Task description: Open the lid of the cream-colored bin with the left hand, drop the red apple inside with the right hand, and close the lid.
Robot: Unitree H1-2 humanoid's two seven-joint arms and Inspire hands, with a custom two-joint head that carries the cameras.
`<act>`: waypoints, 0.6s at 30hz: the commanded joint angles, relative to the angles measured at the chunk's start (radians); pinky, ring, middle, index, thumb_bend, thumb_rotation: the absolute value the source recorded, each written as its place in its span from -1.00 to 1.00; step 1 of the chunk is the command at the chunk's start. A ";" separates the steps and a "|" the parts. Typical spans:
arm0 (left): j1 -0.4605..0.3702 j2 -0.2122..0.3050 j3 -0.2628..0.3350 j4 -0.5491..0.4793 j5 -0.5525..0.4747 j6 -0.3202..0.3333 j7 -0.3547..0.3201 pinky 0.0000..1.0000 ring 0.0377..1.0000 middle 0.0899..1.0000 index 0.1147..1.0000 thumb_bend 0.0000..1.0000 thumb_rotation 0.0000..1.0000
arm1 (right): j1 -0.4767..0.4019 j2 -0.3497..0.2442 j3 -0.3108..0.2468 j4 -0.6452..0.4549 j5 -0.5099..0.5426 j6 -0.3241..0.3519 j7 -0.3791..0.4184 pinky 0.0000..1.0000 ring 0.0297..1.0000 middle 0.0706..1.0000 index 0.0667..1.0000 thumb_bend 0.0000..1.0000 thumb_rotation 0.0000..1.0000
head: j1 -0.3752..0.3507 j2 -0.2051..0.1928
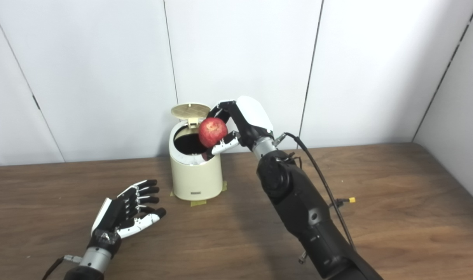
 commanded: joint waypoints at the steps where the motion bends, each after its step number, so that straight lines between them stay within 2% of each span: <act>1: -0.042 -0.005 0.000 -0.021 0.005 -0.024 0.019 0.23 0.40 0.51 0.58 0.49 -0.62 | -0.074 0.005 -0.002 0.003 0.003 -0.030 -0.038 0.04 0.01 -0.22 -0.02 0.05 -1.00 | 0.000 0.002; 2: -0.042 -0.006 0.000 -0.021 0.007 -0.023 0.020 0.23 0.40 0.50 0.58 0.48 -0.62 | -0.079 0.008 -0.001 0.014 0.005 -0.035 -0.045 0.00 -0.04 -0.22 -0.02 0.05 -1.00 | 0.001 0.003; 5: -0.040 -0.008 -0.003 -0.028 0.012 -0.017 0.022 0.24 0.40 0.49 0.57 0.48 -0.62 | -0.091 0.019 -0.001 0.042 0.014 -0.034 -0.055 0.18 -0.03 -0.21 -0.03 0.05 -1.00 | 0.006 0.005; 6: -0.039 -0.010 -0.004 -0.032 0.013 -0.014 0.023 0.24 0.40 0.49 0.58 0.48 -0.62 | -0.092 0.025 -0.006 0.046 0.025 -0.031 -0.055 0.01 -0.08 -0.21 -0.03 0.05 -1.00 | 0.007 0.006; 7: -0.038 -0.011 -0.006 -0.035 0.014 -0.011 0.024 0.23 0.40 0.49 0.58 0.48 -0.62 | -0.091 0.030 -0.008 0.046 0.034 -0.032 -0.055 -0.07 -0.10 -0.20 -0.04 0.05 -1.00 | 0.009 0.007; 9: -0.037 -0.012 -0.008 -0.037 0.011 -0.010 0.024 0.23 0.39 0.49 0.58 0.48 -0.63 | -0.088 0.034 -0.009 0.045 0.043 -0.030 -0.051 -0.01 0.05 -0.17 0.00 0.05 -0.99 | 0.011 0.007; 10: -0.038 -0.011 -0.008 -0.031 0.009 -0.017 0.023 0.23 0.39 0.49 0.58 0.47 -0.63 | -0.086 0.032 0.000 0.037 0.040 -0.008 -0.028 0.00 0.08 -0.16 0.01 0.05 -0.99 | 0.014 0.008; 11: -0.038 -0.011 -0.009 -0.027 0.008 -0.022 0.022 0.22 0.39 0.49 0.57 0.48 -0.63 | -0.085 0.031 0.007 0.030 0.037 0.009 -0.011 0.04 0.22 0.13 0.25 0.42 -0.75 | 0.015 0.008; 12: -0.039 -0.010 -0.009 -0.023 0.007 -0.026 0.021 0.21 0.39 0.48 0.57 0.48 -0.63 | -0.084 0.029 0.013 0.023 0.032 0.027 0.006 0.06 0.31 0.31 0.40 0.65 -0.59 | 0.015 0.008; 15: -0.039 -0.012 -0.008 -0.017 -0.003 -0.031 0.018 0.21 0.39 0.49 0.57 0.50 -0.63 | -0.078 0.027 0.027 0.006 0.021 0.062 0.026 0.13 0.51 0.68 0.64 0.91 -0.46 | 0.020 0.011; 18: -0.040 -0.012 -0.009 -0.015 -0.003 -0.034 0.019 0.20 0.39 0.49 0.57 0.51 -0.63 | -0.074 0.020 0.035 -0.008 0.016 0.076 0.038 0.18 0.62 0.84 0.75 0.97 -0.38 | 0.021 0.013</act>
